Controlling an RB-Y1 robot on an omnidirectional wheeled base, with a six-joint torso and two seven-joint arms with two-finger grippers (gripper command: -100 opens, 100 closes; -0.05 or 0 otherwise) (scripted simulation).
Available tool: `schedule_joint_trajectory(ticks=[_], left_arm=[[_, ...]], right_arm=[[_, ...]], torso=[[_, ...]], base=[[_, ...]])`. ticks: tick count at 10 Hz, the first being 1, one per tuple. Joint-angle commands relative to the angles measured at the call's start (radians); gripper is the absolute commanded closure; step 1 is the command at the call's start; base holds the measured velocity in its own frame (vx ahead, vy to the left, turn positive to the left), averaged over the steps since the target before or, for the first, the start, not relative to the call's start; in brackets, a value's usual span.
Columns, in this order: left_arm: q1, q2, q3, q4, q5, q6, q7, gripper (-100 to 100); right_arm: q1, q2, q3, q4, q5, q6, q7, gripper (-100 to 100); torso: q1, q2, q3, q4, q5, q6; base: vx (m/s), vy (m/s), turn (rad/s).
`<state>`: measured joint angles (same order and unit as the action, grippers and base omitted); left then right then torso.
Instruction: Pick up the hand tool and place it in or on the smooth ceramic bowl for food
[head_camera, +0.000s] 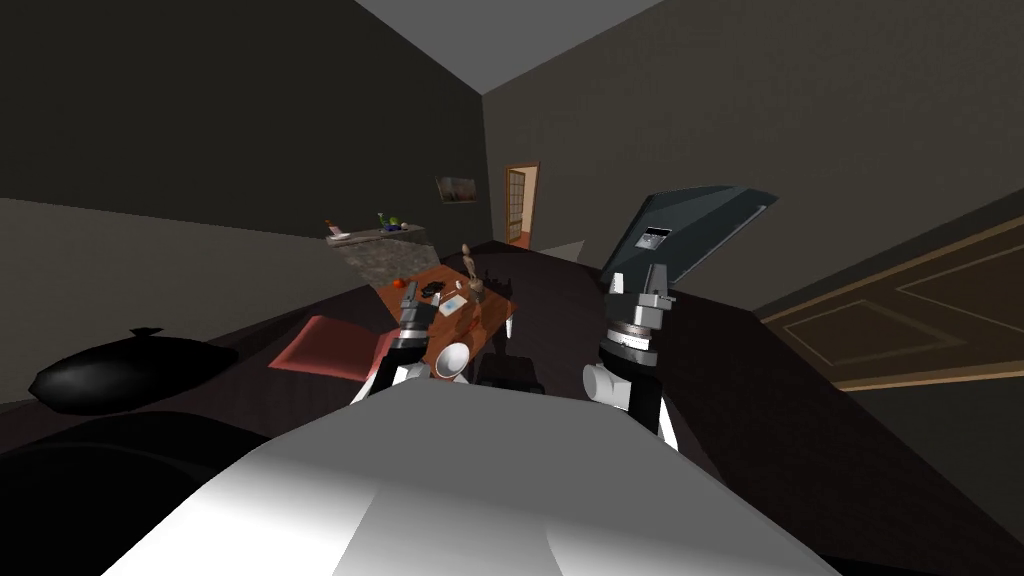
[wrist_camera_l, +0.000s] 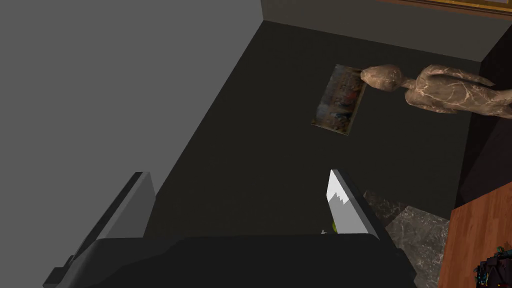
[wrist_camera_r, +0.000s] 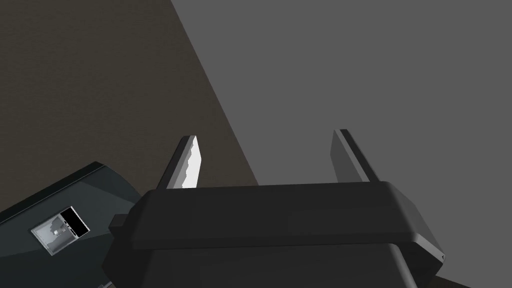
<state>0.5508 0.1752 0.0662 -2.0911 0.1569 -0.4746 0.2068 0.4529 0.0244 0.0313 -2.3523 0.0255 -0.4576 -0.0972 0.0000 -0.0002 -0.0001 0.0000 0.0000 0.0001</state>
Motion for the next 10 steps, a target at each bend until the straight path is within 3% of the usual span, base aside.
schedule_joint_trajectory(ticks=[1,7,10], left_arm=[[-0.004,0.008,0.005,0.029,0.006,0.008,0.012,-100],[-0.046,0.059,0.058,0.225,0.084,0.163,0.108,-100],[-0.061,0.07,0.071,0.275,0.105,0.209,0.127,-100]], right_arm=[[0.0,0.0,0.0,0.0,0.0,0.0,0.0,0],[0.0,0.0,0.0,0.0,0.0,0.0,0.0,0],[0.0,0.0,0.0,0.0,0.0,0.0,0.0,0]], torso=[[0.0,0.0,0.0,0.0,0.0,0.0],[-0.002,0.0,0.0,0.0,0.0,0.0],[-0.002,0.0,0.0,0.0,-0.001,0.0]], base=[[-0.001,-0.004,-0.061],[-0.002,-0.03,-0.18],[-0.001,-0.035,-0.113]])
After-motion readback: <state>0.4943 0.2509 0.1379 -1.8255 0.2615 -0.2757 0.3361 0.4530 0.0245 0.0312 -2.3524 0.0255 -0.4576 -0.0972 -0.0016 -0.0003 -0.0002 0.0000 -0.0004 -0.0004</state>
